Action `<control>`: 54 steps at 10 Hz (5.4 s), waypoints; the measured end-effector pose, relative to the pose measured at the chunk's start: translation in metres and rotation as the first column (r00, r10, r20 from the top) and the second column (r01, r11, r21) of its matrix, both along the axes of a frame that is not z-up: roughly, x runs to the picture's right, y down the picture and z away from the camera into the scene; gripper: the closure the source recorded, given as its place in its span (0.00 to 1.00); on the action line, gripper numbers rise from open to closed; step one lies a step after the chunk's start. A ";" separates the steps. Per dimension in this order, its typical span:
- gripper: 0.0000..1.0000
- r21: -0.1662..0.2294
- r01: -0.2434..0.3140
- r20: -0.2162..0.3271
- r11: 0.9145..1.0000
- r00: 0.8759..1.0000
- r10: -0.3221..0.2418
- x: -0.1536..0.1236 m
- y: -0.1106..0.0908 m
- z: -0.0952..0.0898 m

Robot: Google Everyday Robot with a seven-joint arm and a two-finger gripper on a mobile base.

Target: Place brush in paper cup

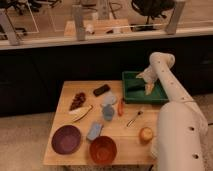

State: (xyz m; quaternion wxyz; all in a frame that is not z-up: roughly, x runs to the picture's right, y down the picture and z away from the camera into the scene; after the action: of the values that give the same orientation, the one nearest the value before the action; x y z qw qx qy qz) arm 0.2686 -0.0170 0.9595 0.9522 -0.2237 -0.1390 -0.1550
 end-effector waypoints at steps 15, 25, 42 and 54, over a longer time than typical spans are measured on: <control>0.20 -0.015 -0.014 -0.002 1.000 1.000 0.014 -0.005 0.000 0.006; 0.20 -0.037 -0.005 -0.027 0.999 1.000 0.004 -0.015 0.017 0.036; 0.80 -0.086 0.024 -0.069 0.996 0.997 -0.030 -0.022 0.033 0.063; 0.98 0.126 0.028 -0.050 0.992 0.998 -0.022 0.000 -0.025 -0.041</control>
State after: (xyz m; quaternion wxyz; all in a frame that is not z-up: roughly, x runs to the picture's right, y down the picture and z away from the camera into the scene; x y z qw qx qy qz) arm 0.2681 -0.0423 0.9184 0.9655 -0.1683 -0.1026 -0.1700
